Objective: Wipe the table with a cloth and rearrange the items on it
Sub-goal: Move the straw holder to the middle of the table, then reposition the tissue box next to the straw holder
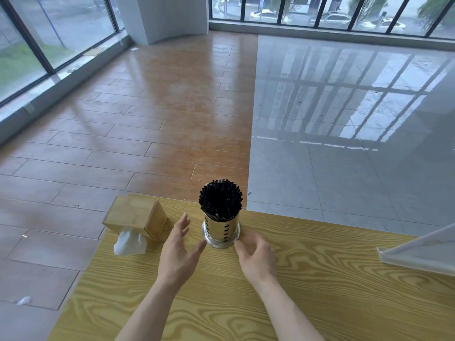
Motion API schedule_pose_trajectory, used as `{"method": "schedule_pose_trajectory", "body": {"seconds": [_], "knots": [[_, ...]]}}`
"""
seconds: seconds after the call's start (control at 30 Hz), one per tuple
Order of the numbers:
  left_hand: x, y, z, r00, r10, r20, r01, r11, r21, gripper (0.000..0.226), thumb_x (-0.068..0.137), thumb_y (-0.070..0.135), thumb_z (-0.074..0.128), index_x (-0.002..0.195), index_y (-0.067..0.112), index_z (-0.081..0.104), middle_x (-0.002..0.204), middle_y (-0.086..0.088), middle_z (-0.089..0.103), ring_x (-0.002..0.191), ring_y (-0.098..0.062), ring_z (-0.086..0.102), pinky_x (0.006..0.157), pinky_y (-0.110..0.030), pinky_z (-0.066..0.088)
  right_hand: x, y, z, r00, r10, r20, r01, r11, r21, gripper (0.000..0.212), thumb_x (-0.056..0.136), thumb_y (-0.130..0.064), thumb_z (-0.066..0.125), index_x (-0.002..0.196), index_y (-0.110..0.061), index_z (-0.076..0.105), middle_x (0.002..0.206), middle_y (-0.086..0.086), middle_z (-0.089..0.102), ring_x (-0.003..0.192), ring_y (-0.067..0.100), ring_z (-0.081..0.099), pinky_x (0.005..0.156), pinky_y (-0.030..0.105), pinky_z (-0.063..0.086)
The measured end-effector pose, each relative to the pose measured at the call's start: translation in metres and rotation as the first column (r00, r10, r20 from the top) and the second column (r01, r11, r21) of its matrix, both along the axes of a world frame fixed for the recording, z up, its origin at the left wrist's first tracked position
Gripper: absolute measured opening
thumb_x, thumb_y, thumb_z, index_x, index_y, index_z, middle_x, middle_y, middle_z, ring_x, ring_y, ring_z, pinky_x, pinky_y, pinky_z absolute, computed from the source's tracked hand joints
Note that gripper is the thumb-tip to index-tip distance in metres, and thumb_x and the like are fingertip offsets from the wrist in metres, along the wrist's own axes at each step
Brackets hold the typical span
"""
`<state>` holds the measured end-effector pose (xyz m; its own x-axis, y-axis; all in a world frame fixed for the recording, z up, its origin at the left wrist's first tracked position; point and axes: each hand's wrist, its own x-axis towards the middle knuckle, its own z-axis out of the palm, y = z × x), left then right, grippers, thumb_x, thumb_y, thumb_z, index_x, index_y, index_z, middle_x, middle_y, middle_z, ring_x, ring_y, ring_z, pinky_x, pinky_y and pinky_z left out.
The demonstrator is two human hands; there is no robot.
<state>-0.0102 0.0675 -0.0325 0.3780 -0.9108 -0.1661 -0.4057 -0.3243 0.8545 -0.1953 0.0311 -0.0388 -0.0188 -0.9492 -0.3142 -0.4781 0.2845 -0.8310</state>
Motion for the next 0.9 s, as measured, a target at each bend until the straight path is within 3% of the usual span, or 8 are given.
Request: {"method": "schedule_pose_trajectory", "body": {"seconds": [0.1,0.23,0.3,0.43,0.53,0.63,0.73,0.9], "knots": [[0.013,0.019,0.009,0.999,0.049,0.005,-0.048,0.998,-0.031,0.057,0.088,0.022,0.076,0.14,0.028,0.054,0.129,0.011,0.067,0.116,-0.005,0.063,0.102,-0.035,0.051,0.01,0.02,-0.004,1.0,0.019,0.005,-0.019,0.999,0.028,0.023,0.092,-0.029,0.071,0.114,-0.025,0.068,0.095,-0.014,0.071,0.092,0.005,0.07,0.087,0.032,0.059],[0.044,0.041,0.012,0.996,0.066,-0.053,-0.069,0.996,-0.059,0.029,0.089,0.023,0.074,0.116,0.031,0.066,0.106,0.017,0.074,0.097,0.005,0.068,0.089,-0.032,0.058,0.039,0.04,-0.007,0.997,0.083,0.002,-0.083,0.996,0.033,0.019,0.09,-0.031,0.073,0.107,-0.029,0.069,0.093,-0.012,0.073,0.088,0.002,0.07,0.087,0.031,0.059],[0.067,0.049,0.009,0.992,0.086,-0.093,-0.092,0.993,-0.069,0.021,0.09,0.022,0.073,0.109,0.031,0.069,0.096,0.015,0.076,0.094,0.003,0.069,0.085,-0.028,0.058,0.059,0.046,-0.008,0.994,0.114,0.003,-0.114,0.993,0.039,0.018,0.088,-0.034,0.074,0.105,-0.03,0.069,0.092,-0.011,0.074,0.085,0.002,0.071,0.084,0.031,0.06],[0.124,0.056,0.008,0.981,0.144,-0.132,-0.158,0.982,-0.103,0.015,0.091,0.018,0.072,0.099,0.031,0.069,0.095,0.024,0.075,0.087,-0.002,0.072,0.077,-0.02,0.056,0.11,0.051,-0.007,0.99,0.139,-0.013,-0.139,0.989,0.042,0.02,0.087,-0.037,0.075,0.105,-0.033,0.068,0.095,-0.011,0.073,0.086,0.002,0.07,0.081,0.027,0.06],[0.169,0.053,0.011,0.975,0.184,-0.123,-0.2,0.971,-0.129,0.015,0.09,0.018,0.072,0.098,0.03,0.068,0.091,0.015,0.077,0.087,-0.004,0.072,0.079,-0.025,0.057,0.149,0.046,-0.003,0.994,0.113,0.0,-0.113,0.993,0.031,0.024,0.087,-0.036,0.075,0.109,-0.032,0.067,0.098,-0.013,0.072,0.089,0.0,0.07,0.082,0.026,0.06],[0.214,0.043,0.007,0.976,0.187,-0.11,-0.2,0.972,-0.122,0.022,0.089,0.018,0.073,0.105,0.03,0.064,0.101,0.01,0.074,0.098,-0.013,0.07,0.088,-0.037,0.056,0.188,0.036,-0.001,0.996,0.082,0.022,-0.082,0.996,0.02,0.031,0.088,-0.033,0.075,0.117,-0.03,0.065,0.106,-0.013,0.07,0.094,0.0,0.068,0.08,0.021,0.058],[0.246,0.03,-0.002,0.981,0.139,-0.138,-0.15,0.986,-0.071,0.034,0.089,0.014,0.072,0.116,0.029,0.06,0.115,0.008,0.068,0.11,-0.018,0.065,0.098,-0.04,0.052,0.217,0.024,-0.003,0.998,0.059,0.016,-0.059,0.998,0.002,0.043,0.087,-0.031,0.077,0.127,-0.031,0.061,0.117,-0.013,0.064,0.101,0.002,0.066,0.081,0.017,0.053],[0.271,0.007,-0.028,0.982,-0.026,-0.187,0.038,0.998,0.057,0.06,0.089,0.009,0.07,0.142,0.028,0.048,0.142,0.009,0.055,0.133,-0.012,0.05,0.107,-0.032,0.04,0.243,0.007,-0.016,0.998,0.019,0.059,-0.02,0.999,0.03,0.079,0.083,-0.024,0.082,0.15,-0.033,0.041,0.131,-0.016,0.049,0.127,0.003,0.048,0.109,0.026,0.041]]}}
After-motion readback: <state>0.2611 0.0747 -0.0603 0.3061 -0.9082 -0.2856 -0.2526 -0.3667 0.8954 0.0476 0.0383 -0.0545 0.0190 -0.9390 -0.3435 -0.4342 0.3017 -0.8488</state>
